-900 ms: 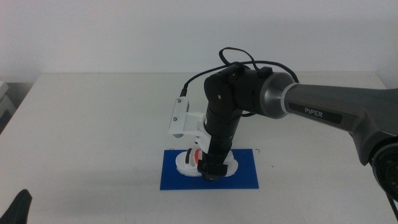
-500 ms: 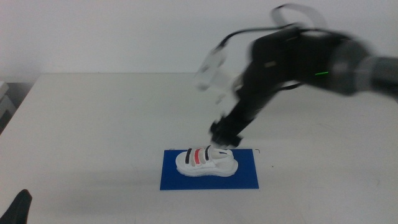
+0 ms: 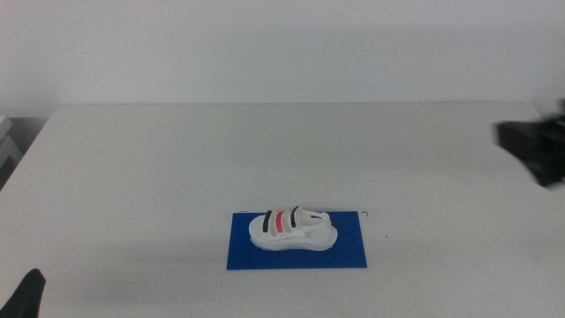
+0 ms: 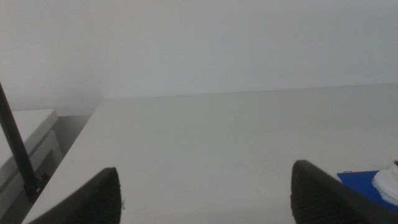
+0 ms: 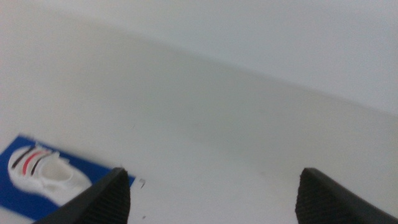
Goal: Use one arm to grab the shoe from the table and place it on the mat.
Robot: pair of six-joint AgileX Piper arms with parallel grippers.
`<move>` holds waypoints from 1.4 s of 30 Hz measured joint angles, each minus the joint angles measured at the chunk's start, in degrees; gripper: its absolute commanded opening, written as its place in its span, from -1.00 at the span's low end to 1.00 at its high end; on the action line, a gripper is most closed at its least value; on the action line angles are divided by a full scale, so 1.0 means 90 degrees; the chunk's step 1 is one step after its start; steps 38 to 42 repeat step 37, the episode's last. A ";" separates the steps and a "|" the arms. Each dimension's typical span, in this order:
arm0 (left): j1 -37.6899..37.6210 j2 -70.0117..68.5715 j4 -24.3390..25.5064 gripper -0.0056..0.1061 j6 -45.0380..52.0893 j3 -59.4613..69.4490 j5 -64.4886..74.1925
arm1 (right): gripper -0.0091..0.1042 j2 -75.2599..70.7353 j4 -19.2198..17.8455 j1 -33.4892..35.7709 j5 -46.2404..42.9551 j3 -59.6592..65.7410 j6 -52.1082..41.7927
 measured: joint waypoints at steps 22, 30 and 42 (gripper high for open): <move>0.0000 0.0000 0.0000 0.78 0.0000 0.0000 0.0000 | 0.34 -0.5887 0.0196 -0.0417 -0.0913 0.4625 0.0115; 0.0000 0.0000 0.0000 0.78 0.0000 0.0000 0.0003 | 0.34 -0.5932 0.0194 -0.0417 -0.1085 0.5355 0.0110; 0.0000 0.0000 0.0000 0.78 0.0000 0.0000 0.0003 | 0.34 -0.5932 0.0122 -0.0417 -0.1374 0.5394 0.0099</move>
